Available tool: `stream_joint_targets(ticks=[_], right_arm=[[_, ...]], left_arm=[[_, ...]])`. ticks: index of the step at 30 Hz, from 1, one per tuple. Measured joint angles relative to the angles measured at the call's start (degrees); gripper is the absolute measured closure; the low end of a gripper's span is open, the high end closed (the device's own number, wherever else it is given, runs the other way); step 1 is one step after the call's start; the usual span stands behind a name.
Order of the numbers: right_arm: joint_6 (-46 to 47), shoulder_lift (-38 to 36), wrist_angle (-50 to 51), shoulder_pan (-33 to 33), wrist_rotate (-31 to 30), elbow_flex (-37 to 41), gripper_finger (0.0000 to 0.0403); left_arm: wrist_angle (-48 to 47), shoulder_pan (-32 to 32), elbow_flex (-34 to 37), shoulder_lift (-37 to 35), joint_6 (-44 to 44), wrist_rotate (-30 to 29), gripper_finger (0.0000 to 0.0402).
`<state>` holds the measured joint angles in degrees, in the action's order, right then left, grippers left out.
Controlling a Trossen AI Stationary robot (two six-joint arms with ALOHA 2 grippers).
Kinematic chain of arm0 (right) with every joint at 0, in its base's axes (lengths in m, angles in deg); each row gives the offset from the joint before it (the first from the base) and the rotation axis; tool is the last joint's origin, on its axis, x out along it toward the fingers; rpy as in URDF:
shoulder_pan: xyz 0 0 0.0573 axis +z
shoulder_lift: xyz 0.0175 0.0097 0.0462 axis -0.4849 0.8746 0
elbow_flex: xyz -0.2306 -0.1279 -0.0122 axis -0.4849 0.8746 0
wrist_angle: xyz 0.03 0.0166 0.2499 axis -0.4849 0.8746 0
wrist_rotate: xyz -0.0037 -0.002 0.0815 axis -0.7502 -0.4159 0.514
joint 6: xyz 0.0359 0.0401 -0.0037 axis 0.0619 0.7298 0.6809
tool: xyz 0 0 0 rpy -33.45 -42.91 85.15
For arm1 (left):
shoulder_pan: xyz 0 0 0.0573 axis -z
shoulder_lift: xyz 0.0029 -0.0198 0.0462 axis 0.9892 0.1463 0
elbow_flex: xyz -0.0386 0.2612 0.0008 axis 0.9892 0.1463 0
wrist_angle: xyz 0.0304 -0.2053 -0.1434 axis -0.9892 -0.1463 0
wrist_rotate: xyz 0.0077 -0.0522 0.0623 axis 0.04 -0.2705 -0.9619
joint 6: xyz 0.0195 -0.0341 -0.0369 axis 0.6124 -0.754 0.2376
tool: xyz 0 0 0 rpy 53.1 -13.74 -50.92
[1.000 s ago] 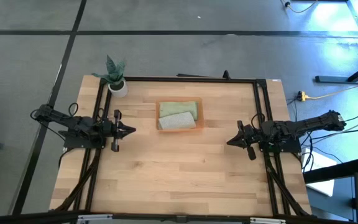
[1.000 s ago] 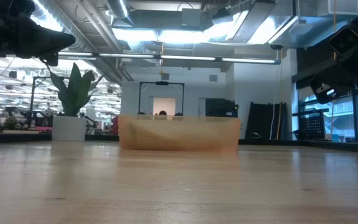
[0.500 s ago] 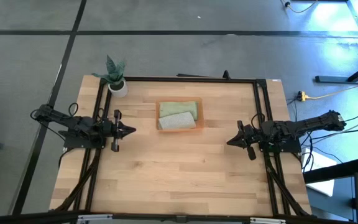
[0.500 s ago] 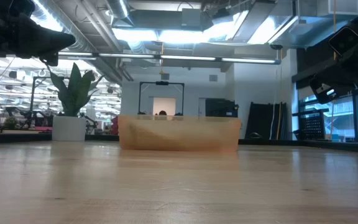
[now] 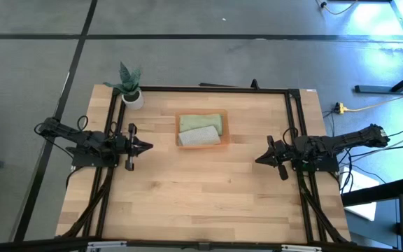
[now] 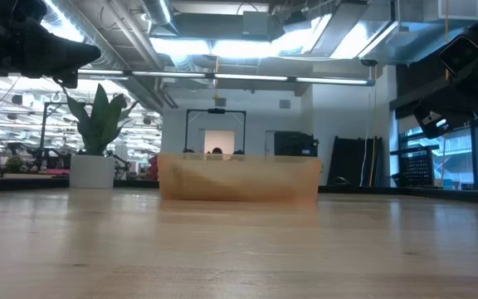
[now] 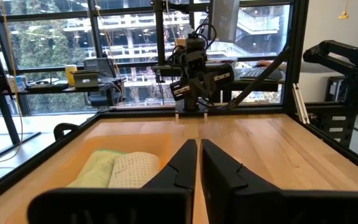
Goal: Roll microfiber towels into tight, uniform cylinder then place into a basket
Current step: Return to Home Position
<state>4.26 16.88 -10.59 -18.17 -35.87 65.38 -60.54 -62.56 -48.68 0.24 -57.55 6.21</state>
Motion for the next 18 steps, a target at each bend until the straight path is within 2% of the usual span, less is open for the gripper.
stream_joint_targets(ticks=[9,18], right_arm=[[0.03,-0.01,0.00,0.00,0.00,0.00,0.0389],[0.03,0.00,0.00,0.02,0.00,0.00,0.0389]], left_arm=[[0.00,0.01,0.00,0.01,-0.01,0.00,0.0401],[-0.01,0.02,0.00,0.02,0.01,0.00,0.0388]])
